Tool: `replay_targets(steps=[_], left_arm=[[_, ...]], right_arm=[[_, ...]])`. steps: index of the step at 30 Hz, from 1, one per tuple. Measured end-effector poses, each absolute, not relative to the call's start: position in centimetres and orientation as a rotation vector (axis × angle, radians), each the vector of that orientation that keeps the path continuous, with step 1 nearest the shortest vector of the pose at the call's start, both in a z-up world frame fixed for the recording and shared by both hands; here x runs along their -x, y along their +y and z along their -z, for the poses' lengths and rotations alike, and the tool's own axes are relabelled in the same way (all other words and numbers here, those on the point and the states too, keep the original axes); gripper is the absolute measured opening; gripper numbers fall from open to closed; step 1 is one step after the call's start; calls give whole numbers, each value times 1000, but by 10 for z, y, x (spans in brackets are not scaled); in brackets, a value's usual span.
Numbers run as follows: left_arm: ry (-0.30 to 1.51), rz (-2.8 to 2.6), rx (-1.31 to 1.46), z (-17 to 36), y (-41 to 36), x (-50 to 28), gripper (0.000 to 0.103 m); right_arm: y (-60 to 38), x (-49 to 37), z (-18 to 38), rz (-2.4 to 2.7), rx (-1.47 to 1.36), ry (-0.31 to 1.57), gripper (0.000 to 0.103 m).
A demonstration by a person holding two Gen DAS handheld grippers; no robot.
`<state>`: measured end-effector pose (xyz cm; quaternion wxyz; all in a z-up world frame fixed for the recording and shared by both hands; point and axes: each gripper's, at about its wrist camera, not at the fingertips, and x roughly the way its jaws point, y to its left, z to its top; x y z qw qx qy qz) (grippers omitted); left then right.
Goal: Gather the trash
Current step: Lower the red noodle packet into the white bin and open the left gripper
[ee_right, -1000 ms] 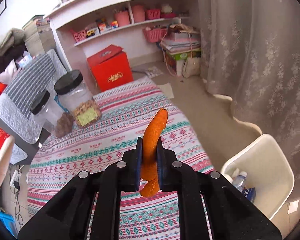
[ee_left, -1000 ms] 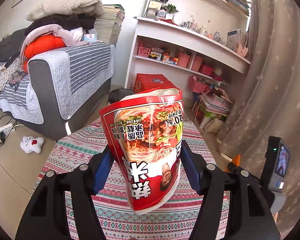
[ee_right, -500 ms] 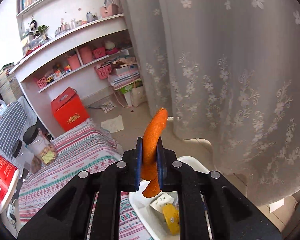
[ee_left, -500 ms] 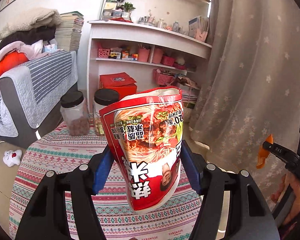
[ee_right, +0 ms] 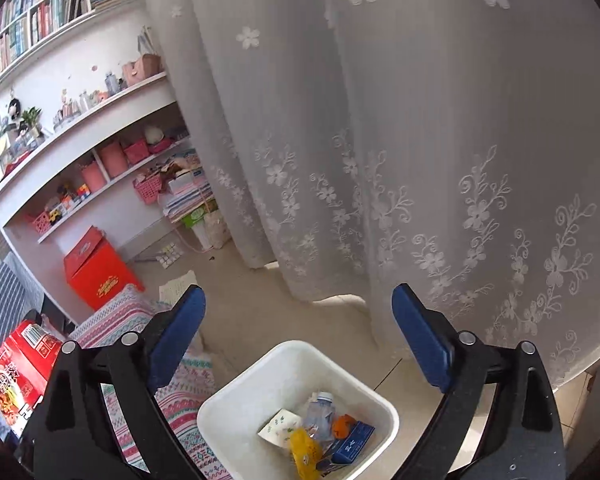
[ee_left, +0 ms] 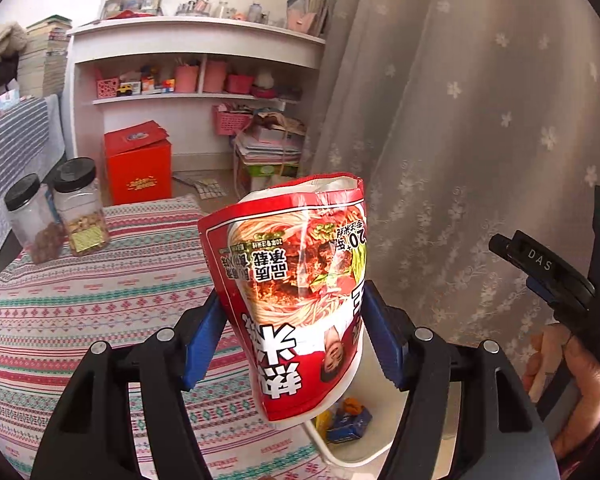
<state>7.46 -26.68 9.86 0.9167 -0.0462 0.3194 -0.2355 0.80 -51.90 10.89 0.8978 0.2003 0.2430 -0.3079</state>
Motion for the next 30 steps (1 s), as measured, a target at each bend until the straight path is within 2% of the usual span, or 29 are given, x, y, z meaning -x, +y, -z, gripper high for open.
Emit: replay_targets(steps=[6,9,14,19,25,30], left_arm=[[707,592,82,-99,-325,-79,70],[743,624,88,-99,-342,-85,82],[740,618,51,-103,-349,-81,89],[633,512,-45,-120,-329,-66,96],[444,298,-137,-149,-277,-45,96],[465,226,-95,-156,-220,-40,96]], right_arm=[[-552,12,-111,736,-464,463,96],[-559,18,-113,779,-462,453,96],[-552,19,-118,784,-450,430,96],[-518,18,-134,739,-383,367,96],[-455,27,-150,683,-308,295,96],[-402,30,-140,549,-311,335,96]])
